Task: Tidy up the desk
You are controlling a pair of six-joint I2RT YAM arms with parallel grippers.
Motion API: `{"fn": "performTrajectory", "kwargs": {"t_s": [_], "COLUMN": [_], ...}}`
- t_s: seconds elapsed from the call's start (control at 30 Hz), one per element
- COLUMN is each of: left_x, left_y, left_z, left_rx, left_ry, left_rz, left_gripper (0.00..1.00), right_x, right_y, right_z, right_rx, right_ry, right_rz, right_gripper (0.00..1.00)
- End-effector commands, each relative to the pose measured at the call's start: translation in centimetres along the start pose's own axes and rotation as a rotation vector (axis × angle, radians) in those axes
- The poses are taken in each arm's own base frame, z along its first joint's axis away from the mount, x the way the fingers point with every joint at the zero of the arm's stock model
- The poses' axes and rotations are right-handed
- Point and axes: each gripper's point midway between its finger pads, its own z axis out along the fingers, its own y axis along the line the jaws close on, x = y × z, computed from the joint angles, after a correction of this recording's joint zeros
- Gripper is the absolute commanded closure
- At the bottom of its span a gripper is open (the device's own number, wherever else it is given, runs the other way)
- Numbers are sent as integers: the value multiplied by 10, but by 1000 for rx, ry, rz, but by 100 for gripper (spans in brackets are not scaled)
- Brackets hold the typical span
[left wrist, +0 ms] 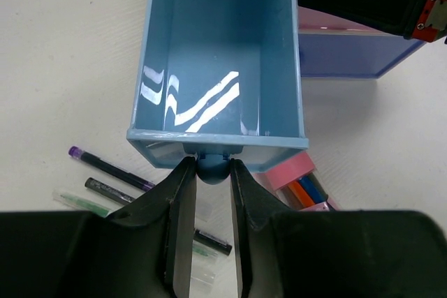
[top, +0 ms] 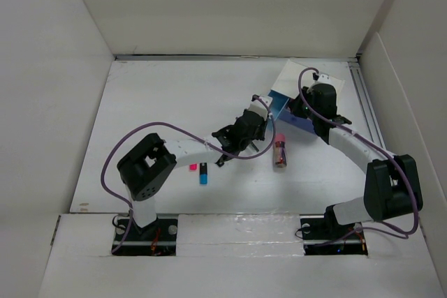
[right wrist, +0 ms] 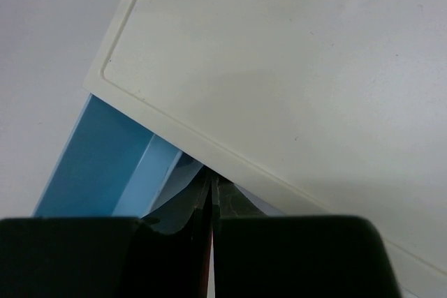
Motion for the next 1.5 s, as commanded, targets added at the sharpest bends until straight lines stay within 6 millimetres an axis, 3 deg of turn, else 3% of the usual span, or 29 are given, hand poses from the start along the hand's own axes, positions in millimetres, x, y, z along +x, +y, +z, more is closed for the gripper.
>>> {"fn": "performTrajectory", "kwargs": {"t_s": [0.0,0.07,0.3,0.43,0.53,0.6,0.63,0.7,0.8,0.9,1.03,1.17,1.47], "left_x": [-24,-25,-32,-48,-51,-44,-27,-17,17,44,68,70,75], "left_y": [2,5,13,17,10,-3,-16,-35,-64,-86,-99,-105,-84], "left_z": [-16,-18,-32,-54,-73,-84,-90,-96,-103,-101,-77,-62,-35], "left_rx": [-18,-33,-63,-75,-82,-78,-56,-18,-17,-19,-44,-71,-152], "left_ry": [-44,-43,-55,-96,-111,-104,-66,-50,4,30,80,77,97], "left_rz": [-26,-29,-56,-79,-86,-90,-101,-127,-175,-240,-227,-209,-174], "left_gripper": [85,72,54,51,54,55,56,56,56,53,44,42,41], "right_x": [-62,-59,-54,-58,-55,-54,-55,-55,-50,-48,-53,-46,-45], "right_y": [5,9,10,16,24,28,29,34,41,42,40,34,36], "right_z": [-3,-4,-4,-14,-20,-29,-35,-43,-59,-76,-102,-120,-141], "right_rx": [-3,-9,-5,-17,-35,-44,-48,-62,-84,-98,-96,-90,-127], "right_ry": [-193,-188,-177,-193,-186,-190,-194,-200,-203,-216,-252,-243,-262], "right_rz": [14,10,13,10,5,1,1,-3,-11,-21,-40,-49,-62], "right_gripper": [94,93,91,85,78,74,71,69,62,57,49,42,39]}}
